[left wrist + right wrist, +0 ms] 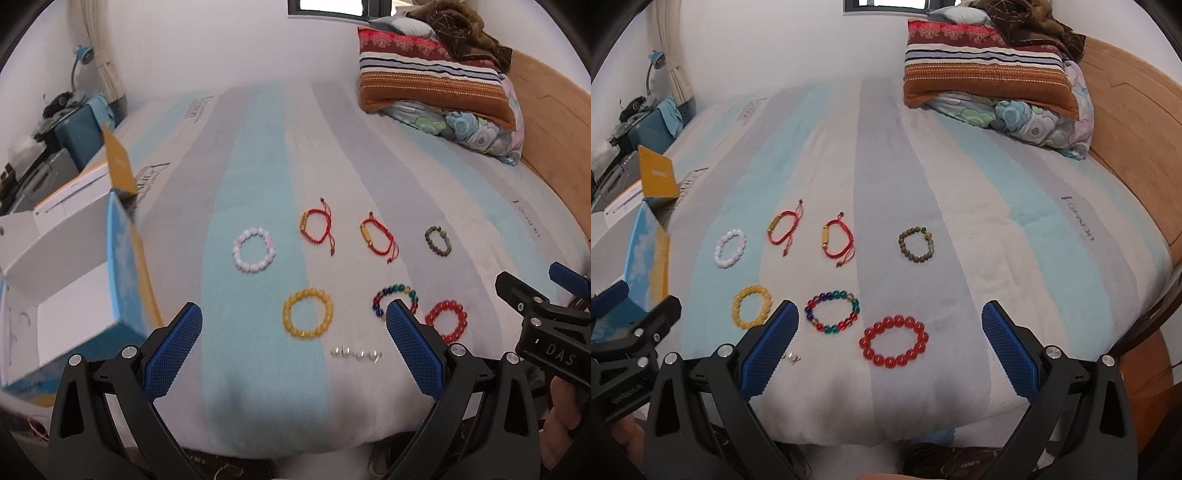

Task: Organize jewelry
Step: 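Close the right gripper on the brown wooden-bead bracelet while the left gripper closes on the yellow amber bracelet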

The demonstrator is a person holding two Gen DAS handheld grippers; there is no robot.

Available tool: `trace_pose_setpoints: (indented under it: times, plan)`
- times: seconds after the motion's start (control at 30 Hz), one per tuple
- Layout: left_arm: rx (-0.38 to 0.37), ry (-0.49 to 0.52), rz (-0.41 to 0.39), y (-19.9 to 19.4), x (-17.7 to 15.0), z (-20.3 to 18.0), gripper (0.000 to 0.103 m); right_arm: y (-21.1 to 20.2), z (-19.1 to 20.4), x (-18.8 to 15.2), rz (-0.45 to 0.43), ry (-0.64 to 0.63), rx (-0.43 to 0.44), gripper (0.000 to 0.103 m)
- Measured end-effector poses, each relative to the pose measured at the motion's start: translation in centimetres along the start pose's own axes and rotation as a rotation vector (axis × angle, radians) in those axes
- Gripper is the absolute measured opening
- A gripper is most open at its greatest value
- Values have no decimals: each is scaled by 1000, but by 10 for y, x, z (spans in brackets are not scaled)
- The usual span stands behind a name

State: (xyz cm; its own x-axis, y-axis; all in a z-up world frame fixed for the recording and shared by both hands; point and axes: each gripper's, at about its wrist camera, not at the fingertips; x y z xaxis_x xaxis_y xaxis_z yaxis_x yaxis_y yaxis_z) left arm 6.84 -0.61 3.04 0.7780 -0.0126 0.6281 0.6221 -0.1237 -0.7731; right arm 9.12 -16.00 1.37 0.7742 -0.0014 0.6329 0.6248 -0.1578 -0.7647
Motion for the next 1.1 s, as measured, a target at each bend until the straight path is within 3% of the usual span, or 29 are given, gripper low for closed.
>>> trace_pose_setpoints:
  times: [0.33,0.6,0.73,1.1]
  plan:
    - [-26,-19,101,61,22,9,97,63,-1,53,74,-16,-11,96]
    - [-19,-45,185,116,16,28,97,153,-13,66,210,2,-27,95]
    - [-23,-57,217,135,11,34,97,185,-18,64,276,21,-15,88]
    - [-23,-73,248,149,4,41,97,216,-29,61,325,61,-24,70]
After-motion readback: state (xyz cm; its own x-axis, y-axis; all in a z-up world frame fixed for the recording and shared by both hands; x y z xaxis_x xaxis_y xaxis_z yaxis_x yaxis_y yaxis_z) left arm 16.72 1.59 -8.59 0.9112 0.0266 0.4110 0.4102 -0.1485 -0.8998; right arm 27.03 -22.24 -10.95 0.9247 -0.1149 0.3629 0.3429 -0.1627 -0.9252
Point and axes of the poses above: each gripper's, at about its wrist camera, not at the fingertips, and y roughly the way its jaws point, z to its left, x to its top, and after that the axes turned 8 degrees about -x, right-handed
